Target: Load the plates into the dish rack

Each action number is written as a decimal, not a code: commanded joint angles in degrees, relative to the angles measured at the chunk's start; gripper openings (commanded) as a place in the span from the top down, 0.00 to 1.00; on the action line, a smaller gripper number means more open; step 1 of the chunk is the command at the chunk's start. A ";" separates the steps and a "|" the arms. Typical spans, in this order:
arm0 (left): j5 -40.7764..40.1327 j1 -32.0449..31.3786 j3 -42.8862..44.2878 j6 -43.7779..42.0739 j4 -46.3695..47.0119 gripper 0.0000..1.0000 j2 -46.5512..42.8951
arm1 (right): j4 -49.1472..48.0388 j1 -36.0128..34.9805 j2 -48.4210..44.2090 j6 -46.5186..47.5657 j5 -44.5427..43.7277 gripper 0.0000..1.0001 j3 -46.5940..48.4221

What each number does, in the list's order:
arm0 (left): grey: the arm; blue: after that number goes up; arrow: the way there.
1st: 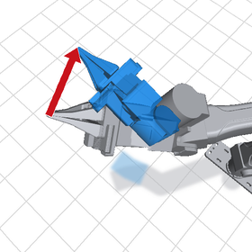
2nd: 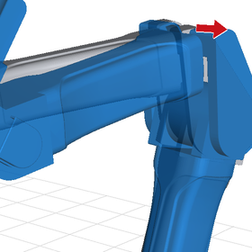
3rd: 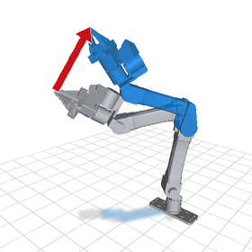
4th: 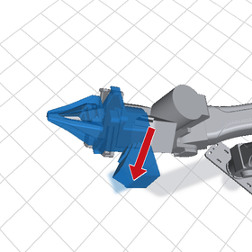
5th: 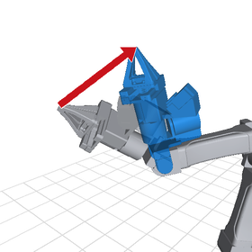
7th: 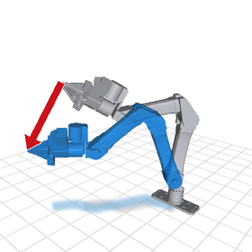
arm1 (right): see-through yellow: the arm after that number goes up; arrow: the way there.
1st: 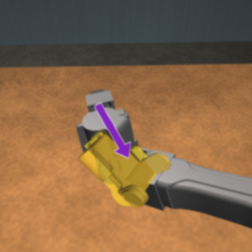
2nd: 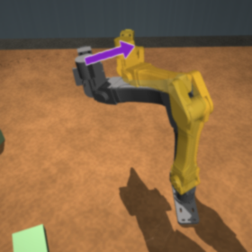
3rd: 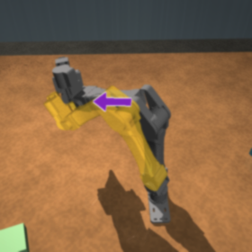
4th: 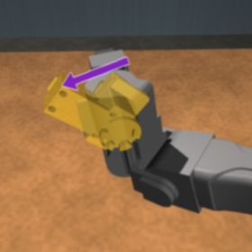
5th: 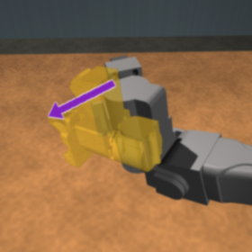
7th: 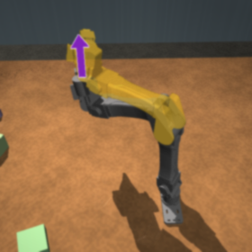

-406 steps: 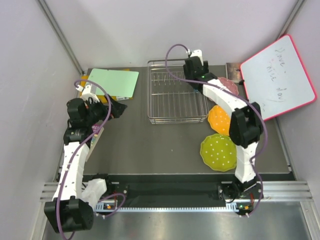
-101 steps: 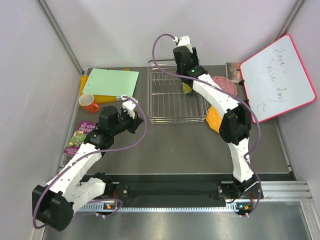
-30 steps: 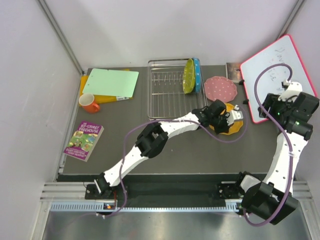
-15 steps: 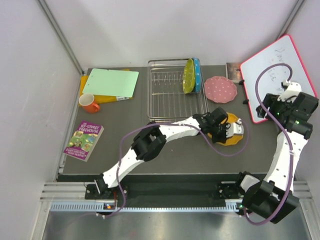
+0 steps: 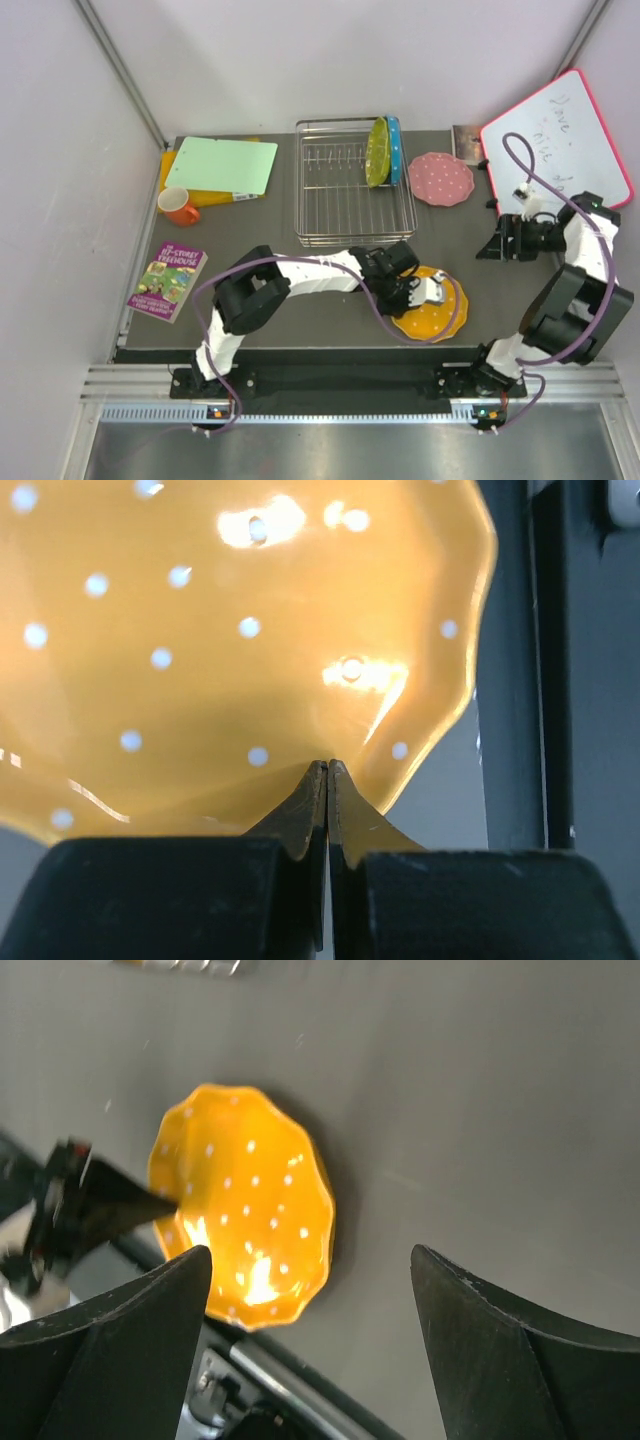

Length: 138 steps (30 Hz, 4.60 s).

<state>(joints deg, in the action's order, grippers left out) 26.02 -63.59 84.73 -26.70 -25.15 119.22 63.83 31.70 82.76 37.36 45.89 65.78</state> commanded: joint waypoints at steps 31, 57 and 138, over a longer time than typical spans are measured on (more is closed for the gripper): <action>-14.77 5.32 -41.92 39.35 39.11 1.00 -29.67 | 18.97 -18.34 31.14 32.16 3.86 0.28 4.27; -18.55 -0.66 -28.83 49.29 53.18 1.00 -9.01 | 18.60 -26.08 43.18 35.13 -2.12 0.46 -0.04; -29.89 50.23 -39.55 23.62 17.67 0.31 -71.67 | -42.92 -67.83 40.20 -42.01 -94.67 1.00 64.65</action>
<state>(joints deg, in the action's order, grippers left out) -5.63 -13.74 45.47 -4.10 -9.54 47.18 22.15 -37.39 123.61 1.23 -51.64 127.96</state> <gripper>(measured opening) 0.693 0.271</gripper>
